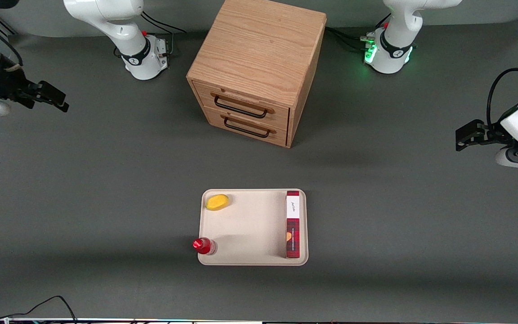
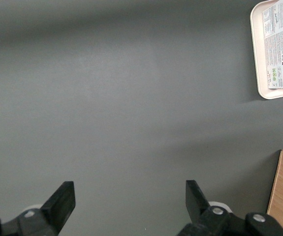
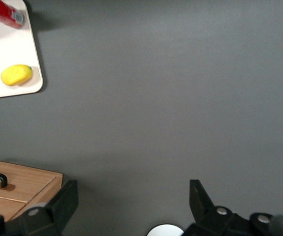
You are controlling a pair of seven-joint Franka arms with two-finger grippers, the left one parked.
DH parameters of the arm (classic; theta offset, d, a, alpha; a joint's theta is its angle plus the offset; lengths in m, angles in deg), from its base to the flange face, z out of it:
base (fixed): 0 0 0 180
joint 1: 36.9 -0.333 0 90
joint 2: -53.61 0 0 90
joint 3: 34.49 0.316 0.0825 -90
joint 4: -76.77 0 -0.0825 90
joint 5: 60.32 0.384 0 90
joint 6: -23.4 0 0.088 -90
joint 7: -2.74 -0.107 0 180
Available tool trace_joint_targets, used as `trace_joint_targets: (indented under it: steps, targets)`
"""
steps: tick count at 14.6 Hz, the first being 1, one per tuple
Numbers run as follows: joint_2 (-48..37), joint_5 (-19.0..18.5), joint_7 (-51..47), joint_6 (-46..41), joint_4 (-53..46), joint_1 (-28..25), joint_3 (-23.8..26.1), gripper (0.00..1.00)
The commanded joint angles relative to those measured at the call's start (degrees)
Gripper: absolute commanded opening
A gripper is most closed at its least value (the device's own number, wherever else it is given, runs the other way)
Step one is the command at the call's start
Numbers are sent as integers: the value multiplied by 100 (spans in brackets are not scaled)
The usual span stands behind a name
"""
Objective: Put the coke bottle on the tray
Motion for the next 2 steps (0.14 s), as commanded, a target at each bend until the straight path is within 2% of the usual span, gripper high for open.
trace_joint_targets:
  steps: [1, 2]
  targets:
    - [-135, 132, -28, -33, 33, -5, -17, 100]
    - [-109, 123, -142, -130, -29, -5, -17, 100]
